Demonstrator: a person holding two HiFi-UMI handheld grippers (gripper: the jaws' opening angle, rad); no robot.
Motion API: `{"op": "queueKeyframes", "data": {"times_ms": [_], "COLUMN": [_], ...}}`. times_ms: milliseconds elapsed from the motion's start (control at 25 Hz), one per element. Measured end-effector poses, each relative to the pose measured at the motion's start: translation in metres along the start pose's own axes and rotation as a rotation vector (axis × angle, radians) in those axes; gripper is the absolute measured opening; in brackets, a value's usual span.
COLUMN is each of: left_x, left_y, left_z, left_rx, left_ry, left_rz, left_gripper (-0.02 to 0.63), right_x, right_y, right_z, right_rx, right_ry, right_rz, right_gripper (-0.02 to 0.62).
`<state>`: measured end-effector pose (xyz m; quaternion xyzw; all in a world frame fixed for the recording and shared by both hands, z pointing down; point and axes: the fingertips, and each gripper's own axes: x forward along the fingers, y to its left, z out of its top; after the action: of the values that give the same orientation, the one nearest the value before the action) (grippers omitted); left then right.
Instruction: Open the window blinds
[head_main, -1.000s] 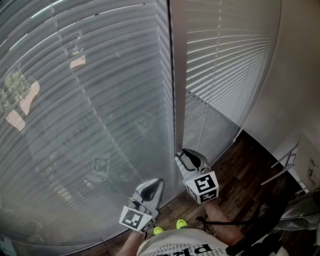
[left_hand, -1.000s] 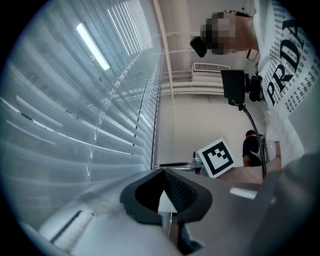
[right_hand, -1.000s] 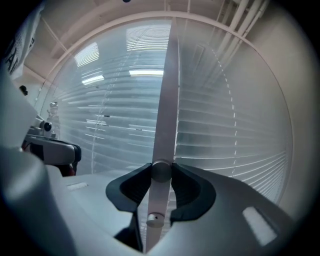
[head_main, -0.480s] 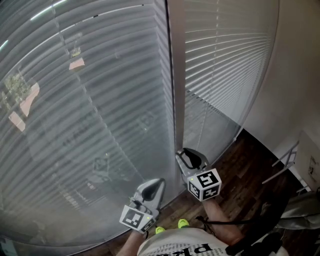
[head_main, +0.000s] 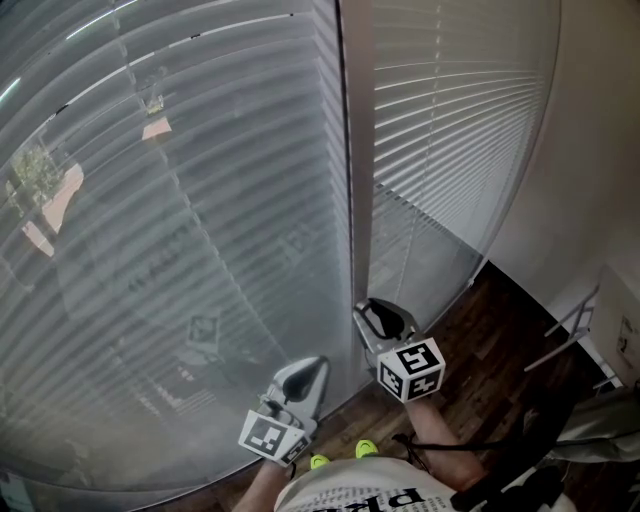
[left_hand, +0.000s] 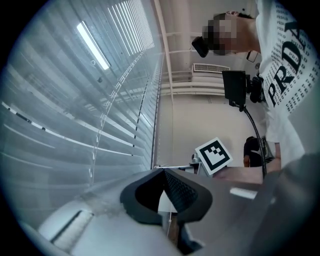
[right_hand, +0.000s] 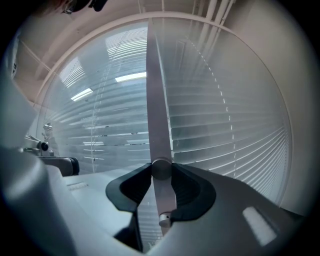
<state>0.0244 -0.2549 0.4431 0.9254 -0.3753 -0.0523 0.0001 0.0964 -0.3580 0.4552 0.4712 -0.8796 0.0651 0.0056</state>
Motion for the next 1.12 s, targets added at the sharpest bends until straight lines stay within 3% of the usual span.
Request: {"op": "queueKeyframes", "data": {"times_ms": [400,520,1120], "left_x": [-0.001,-0.001,0.002], "left_y": [0.000,0.001,0.000], "left_z": [-0.002,-0.001,0.000], "left_rx": [-0.007,-0.008,-0.021], "left_ry": [-0.004,-0.010,-0.030], "left_rz": [0.002,0.005,0.012], "left_gripper": [-0.008,-0.008,-0.008], "right_x": [0.001,0.002,-0.002], "right_y": [0.000,0.000,0.017], "right_z": [0.000,-0.001,0.004], "right_rx": [0.000,-0.053,-0.808], "right_ry": [0.007,0.024,0.107], "right_rz": [0.027,0.032,-0.002], "right_gripper": [0.123,0.124,0.127]}}
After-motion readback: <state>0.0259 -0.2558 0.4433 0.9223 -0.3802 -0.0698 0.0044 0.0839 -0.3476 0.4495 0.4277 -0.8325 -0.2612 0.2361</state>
